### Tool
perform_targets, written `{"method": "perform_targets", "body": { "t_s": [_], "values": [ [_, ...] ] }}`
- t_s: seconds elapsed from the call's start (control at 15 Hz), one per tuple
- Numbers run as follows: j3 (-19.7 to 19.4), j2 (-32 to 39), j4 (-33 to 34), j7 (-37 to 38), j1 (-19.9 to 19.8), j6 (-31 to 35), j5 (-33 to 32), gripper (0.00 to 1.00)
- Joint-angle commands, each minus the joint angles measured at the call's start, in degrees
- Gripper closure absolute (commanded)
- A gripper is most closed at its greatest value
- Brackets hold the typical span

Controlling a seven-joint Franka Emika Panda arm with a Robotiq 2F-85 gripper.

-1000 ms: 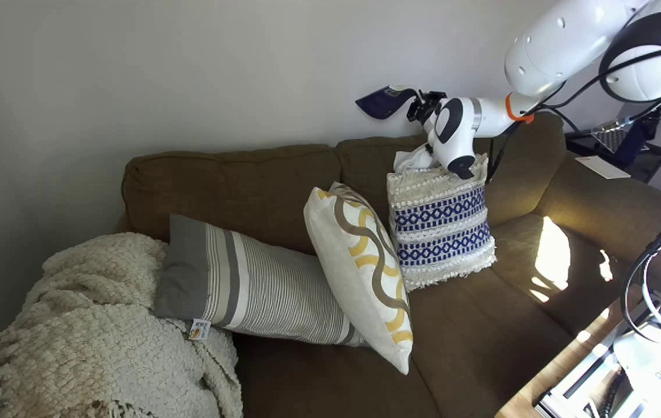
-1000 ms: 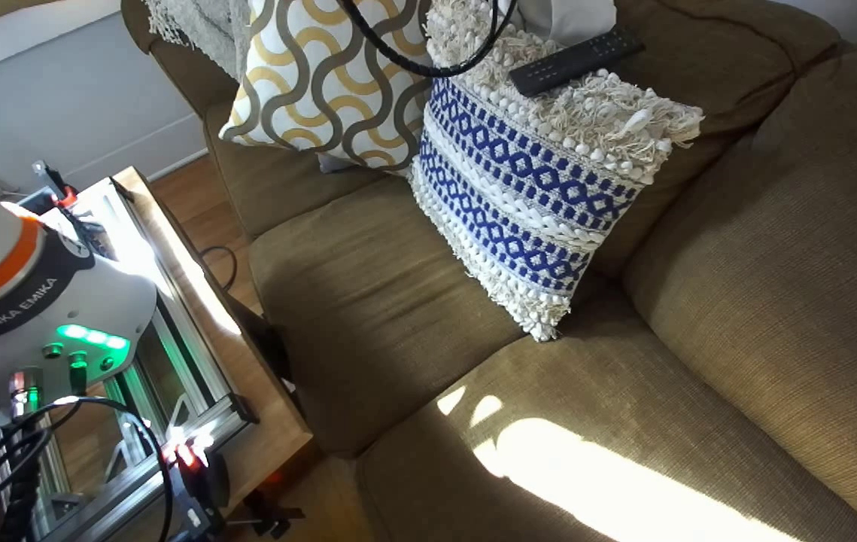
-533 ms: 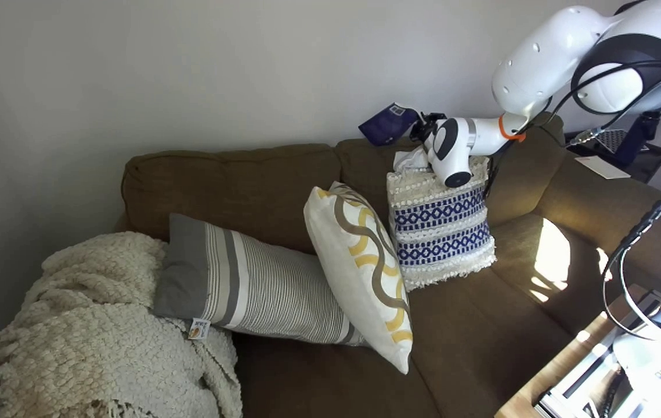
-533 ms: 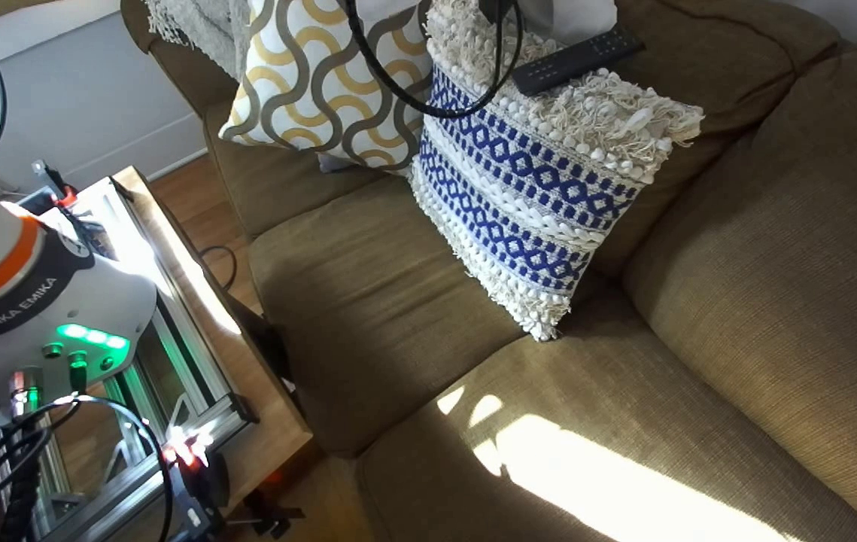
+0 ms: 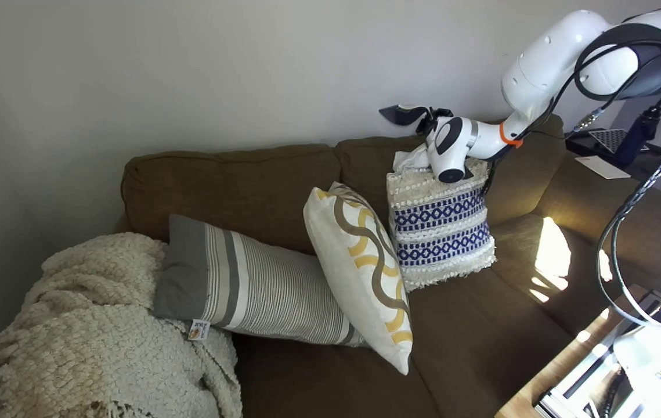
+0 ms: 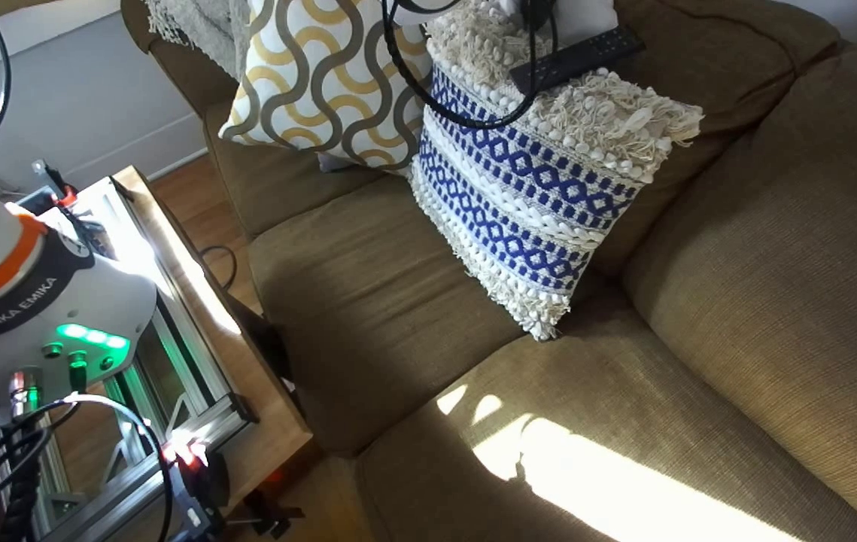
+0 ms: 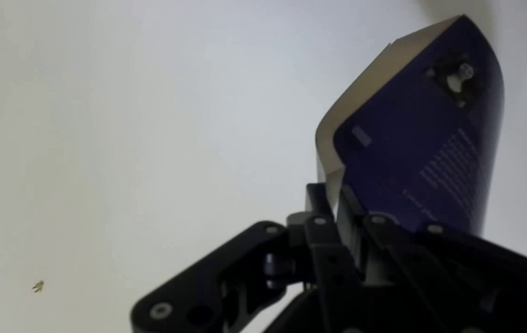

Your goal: Put the book on the backrest

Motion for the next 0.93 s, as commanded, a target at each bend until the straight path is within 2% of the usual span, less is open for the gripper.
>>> {"method": "perform_targets", "body": {
  "t_s": [0.0, 0.33, 0.53, 0.6, 0.67, 0.73, 0.87],
  "values": [
    [-15.24, -0.55, -0.31, 7.27, 14.95, 11.90, 0.02, 0.64],
    [-35.10, 4.11, 1.66, 21.13, 36.94, 19.92, 0.12, 0.28],
    [-47.09, 6.88, -1.82, 32.61, 49.39, 19.46, -0.07, 0.06],
    [-50.28, 6.71, -4.56, 36.27, 51.85, 17.41, -0.10, 0.00],
    [-52.56, 6.76, -6.57, 39.97, 53.29, 15.92, -0.77, 0.00],
    [-46.93, -0.63, -7.95, 32.25, 51.12, 11.62, -0.75, 0.00],
    [-52.32, -0.79, -12.54, 33.44, 53.92, 6.60, -0.99, 0.00]
  ]
}}
